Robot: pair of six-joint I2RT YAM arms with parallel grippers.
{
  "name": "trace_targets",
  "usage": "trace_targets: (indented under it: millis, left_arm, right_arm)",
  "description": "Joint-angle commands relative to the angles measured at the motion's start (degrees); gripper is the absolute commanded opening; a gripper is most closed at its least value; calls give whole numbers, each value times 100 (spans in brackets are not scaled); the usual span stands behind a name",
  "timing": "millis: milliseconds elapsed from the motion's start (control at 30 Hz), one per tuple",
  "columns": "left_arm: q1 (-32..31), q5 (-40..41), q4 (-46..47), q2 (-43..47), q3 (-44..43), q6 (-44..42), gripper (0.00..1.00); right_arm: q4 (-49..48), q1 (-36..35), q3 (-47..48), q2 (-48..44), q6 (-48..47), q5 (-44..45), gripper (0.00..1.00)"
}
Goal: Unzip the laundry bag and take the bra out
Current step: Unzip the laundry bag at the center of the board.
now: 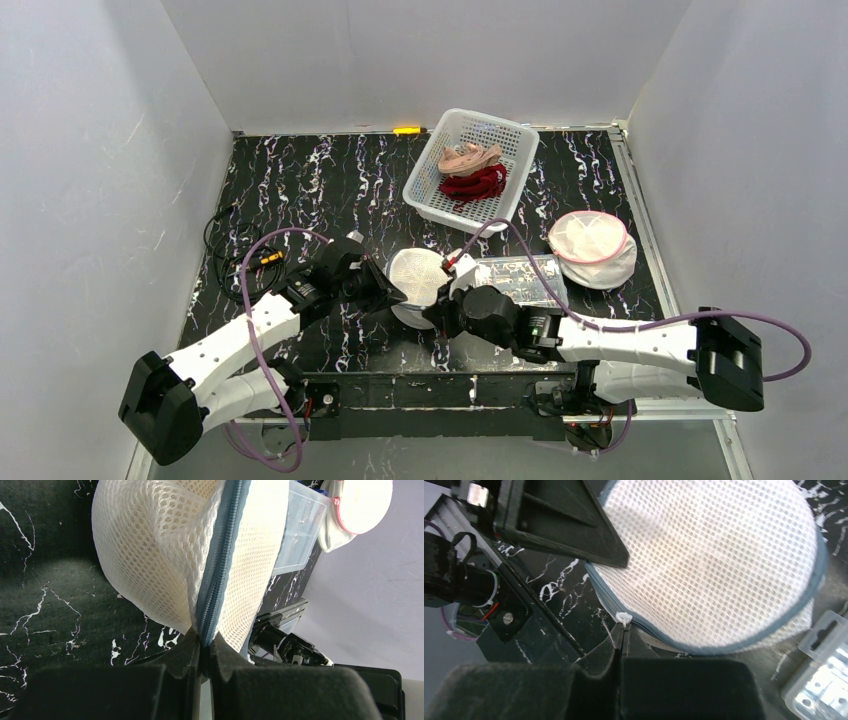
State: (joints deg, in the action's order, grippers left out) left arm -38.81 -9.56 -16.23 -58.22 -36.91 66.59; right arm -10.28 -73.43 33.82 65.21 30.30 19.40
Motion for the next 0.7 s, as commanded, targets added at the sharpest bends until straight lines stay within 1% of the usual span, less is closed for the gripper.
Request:
trace_targets:
  millis: [0,100,167,400,500,600,633,667]
  left_arm:
    - [40,334,-240,-54,-24,-333,0]
    - [41,197,-55,-158,-32,-494,0]
    - [50,66,83,-272,-99,-751,0]
    - [206,-286,297,-976,-767,-1998,0]
    - [362,-414,159,-1334,-1243,-2416,0]
    - [434,-385,-145,-1539,-1528,-2540,0]
    - [435,-363,-235,-1553,-1571,-2540,3]
    - [435,-343,-339,-1537,-1581,-2511,10]
  right_arm:
    - [366,2,-192,-428,58,707,1]
    - [494,-4,-278,-575,80,771,1]
    - [547,-2,-311,-651,83,805,1]
    - [489,2,-390,-730,29,790,1]
    - [415,2,-346,-621,28,796,1]
    - [303,4,-291,-518,15,769,1]
    - [280,-3,-264,-482,7,749,1]
    - [255,2,-236,-440,-11,727,1]
